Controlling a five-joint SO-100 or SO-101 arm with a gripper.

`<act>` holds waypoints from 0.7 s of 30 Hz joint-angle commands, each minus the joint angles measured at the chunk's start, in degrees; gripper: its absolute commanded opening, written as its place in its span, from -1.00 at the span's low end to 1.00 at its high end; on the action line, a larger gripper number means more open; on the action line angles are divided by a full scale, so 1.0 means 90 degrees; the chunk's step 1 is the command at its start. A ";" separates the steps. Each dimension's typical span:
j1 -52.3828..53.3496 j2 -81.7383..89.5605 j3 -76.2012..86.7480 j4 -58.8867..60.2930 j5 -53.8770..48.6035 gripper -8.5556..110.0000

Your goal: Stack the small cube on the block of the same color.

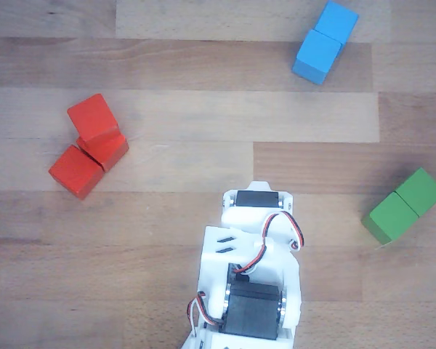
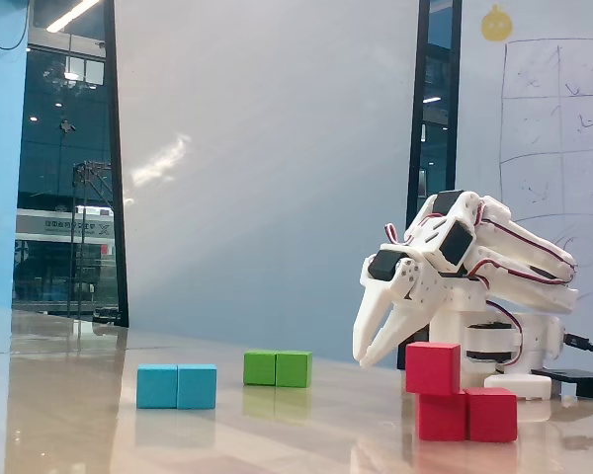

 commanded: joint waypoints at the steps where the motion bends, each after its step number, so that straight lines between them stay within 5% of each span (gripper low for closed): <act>1: 0.0000 0.0225 -0.0234 0.0098 0.0039 -0.85; 21: -0.0020 0.0254 -0.0186 0.0088 0.0020 -0.85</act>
